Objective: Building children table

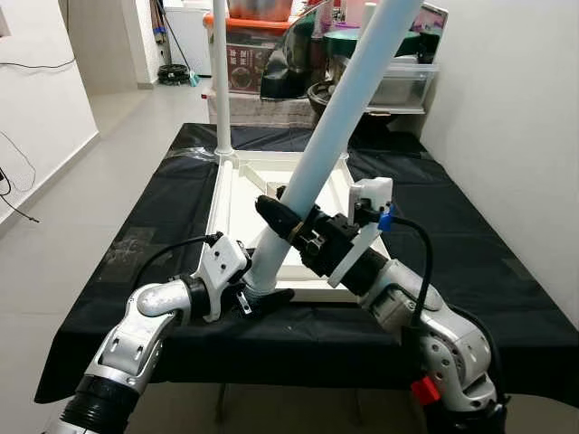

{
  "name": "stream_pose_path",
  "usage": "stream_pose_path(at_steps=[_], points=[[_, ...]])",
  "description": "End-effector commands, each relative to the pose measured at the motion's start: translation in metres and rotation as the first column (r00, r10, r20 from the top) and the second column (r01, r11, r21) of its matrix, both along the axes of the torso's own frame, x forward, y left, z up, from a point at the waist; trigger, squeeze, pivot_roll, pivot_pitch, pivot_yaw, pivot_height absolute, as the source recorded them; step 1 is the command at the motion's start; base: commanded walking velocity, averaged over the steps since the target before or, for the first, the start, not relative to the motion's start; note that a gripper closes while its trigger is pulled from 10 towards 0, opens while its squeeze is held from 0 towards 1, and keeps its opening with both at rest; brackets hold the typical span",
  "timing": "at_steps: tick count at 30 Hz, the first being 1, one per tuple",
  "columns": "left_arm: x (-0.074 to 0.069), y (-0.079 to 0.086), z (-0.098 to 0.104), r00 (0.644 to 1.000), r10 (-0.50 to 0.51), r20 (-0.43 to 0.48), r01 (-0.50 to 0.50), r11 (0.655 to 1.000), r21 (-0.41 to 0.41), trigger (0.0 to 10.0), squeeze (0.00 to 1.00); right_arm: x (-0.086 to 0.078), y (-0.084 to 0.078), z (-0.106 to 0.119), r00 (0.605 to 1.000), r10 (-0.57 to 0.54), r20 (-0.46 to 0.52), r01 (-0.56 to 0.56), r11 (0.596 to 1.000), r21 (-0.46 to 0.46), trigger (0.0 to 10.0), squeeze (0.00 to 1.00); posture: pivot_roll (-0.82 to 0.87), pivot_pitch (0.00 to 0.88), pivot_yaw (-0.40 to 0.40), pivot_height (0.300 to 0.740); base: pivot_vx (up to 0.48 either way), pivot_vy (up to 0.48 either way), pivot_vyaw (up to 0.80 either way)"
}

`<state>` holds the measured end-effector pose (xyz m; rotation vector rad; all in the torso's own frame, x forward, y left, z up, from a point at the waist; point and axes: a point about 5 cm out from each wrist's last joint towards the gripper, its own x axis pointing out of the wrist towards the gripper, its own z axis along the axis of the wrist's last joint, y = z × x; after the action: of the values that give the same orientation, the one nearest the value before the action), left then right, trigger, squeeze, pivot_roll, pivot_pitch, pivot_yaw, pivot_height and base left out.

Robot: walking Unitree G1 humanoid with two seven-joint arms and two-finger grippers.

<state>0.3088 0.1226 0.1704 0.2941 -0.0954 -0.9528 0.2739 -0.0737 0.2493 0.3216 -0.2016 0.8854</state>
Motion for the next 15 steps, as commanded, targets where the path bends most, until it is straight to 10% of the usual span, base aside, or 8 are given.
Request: stream_pose_path(at_steps=[1, 2, 3, 4, 15], points=[[0.0022, -0.0009, 0.001, 1.0, 0.002, 0.004, -0.002, 1.0, -0.006, 10.0, 0.0, -0.0037, 0.0037, 0.0011, 0.999, 0.034, 0.01, -0.034, 0.999, 0.002, 0.0, 0.0, 0.03, 0.0, -0.052, 0.74, 0.0, 0.0, 0.0], [0.002, -0.0019, -0.0018, 1.0, 0.003, -0.001, -0.003, 1.0, -0.006, 5.7, 0.0, -0.0032, 0.0037, 0.002, 0.999, 0.032, 0.014, -0.032, 0.999, 0.004, 0.0, 0.0, 0.02, 0.0, -0.051, 0.74, 0.0, 0.0, 0.0], [0.002, -0.0019, -0.0018, 1.0, 0.003, -0.001, -0.003, 1.0, -0.006, 5.7, 0.0, -0.0032, 0.0037, 0.002, 0.999, 0.032, 0.014, -0.032, 0.999, 0.004, 0.0, 0.0, 0.02, 0.0, -0.051, 0.74, 0.0, 0.0, 0.0], [0.0019, -0.003, -0.0028, 1.0, 0.004, -0.001, -0.004, 1.0, -0.011, 0.0, 0.0, -0.0028, 0.0036, 0.0025, 0.999, 0.03, 0.016, -0.03, 1.0, 0.005, 0.0, 0.0, 0.02, 0.0, -0.051, 0.74, 0.0, 0.0, 0.0], [-0.001, -0.0055, -0.0063, 1.0, -0.018, -0.015, 0.017, 1.0, -0.017, 0.0, 0.0, -0.0014, 0.0023, 0.0066, 0.999, 0.017, 0.031, -0.018, 1.0, 0.017, 0.0, 0.0, 0.02, 0.0, -0.052, 0.74, 0.0, 0.0, 0.0]])
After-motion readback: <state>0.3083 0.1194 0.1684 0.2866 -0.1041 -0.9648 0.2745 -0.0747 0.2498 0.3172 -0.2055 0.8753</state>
